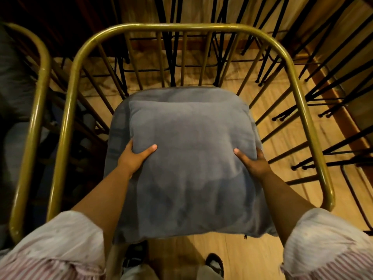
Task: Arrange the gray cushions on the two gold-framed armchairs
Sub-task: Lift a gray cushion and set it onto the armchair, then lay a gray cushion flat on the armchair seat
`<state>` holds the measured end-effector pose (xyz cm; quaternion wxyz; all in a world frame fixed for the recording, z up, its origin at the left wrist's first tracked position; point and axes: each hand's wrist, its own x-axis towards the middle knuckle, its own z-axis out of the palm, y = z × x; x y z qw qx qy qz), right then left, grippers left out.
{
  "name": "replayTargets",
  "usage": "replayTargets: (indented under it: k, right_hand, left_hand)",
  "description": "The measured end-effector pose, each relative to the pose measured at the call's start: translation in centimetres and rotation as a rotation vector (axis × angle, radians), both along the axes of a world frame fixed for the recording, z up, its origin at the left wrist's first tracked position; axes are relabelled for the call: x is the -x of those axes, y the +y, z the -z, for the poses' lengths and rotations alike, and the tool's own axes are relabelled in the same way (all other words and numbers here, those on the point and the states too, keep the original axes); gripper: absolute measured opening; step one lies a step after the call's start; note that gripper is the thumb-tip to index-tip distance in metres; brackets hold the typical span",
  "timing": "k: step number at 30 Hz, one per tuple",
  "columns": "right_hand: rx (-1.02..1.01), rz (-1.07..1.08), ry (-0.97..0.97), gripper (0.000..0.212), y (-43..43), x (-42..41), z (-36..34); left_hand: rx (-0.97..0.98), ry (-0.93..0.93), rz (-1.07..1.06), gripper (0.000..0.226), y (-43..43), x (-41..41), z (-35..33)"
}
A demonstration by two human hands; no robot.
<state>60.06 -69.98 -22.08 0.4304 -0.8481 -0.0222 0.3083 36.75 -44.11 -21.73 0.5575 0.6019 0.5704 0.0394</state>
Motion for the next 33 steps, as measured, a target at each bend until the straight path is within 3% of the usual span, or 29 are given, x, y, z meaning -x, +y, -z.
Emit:
replayTargets:
  k: [3, 5, 8, 13, 17, 23, 29, 33]
  right_hand:
    - [-0.005, -0.066, -0.021, 0.086, -0.1, 0.9, 0.2]
    - [0.011, -0.114, -0.051, 0.106, 0.2, 1.2, 0.4]
    - [0.054, -0.117, -0.048, 0.121, 0.4, 0.7, 1.5]
    - [0.309, -0.168, -0.183, 0.088, 1.4, 2.2, -0.7]
    - [0.165, -0.317, -0.273, 0.069, 3.7, 4.7, -4.7]
    - [-0.065, -0.564, -0.317, 0.058, 9.0, 11.7, -13.0]
    - [-0.22, -0.821, -0.347, 0.055, 16.7, 22.0, -18.8]
    - [-0.251, -0.859, -0.366, 0.053, 24.0, 29.5, -21.9]
  left_hand:
    - [0.011, 0.051, 0.036, 0.115, -0.6, 0.6, 1.2]
    - [0.062, 0.104, 0.044, 0.133, -0.9, 0.4, 2.0]
    - [0.048, 0.212, 0.035, 0.103, -2.1, -0.2, 1.4]
    - [0.009, 0.226, 0.128, 0.091, -3.8, -0.4, -1.6]
    - [-0.046, 0.085, 0.187, 0.065, -5.3, 0.8, -7.1]
    - [-0.28, 0.11, 0.145, 0.049, -6.1, 7.2, -15.5]
    - [-0.349, 0.061, 0.1, 0.066, -1.0, 18.2, -21.0]
    - [-0.401, 0.088, 0.082, 0.061, 5.8, 26.9, -24.1]
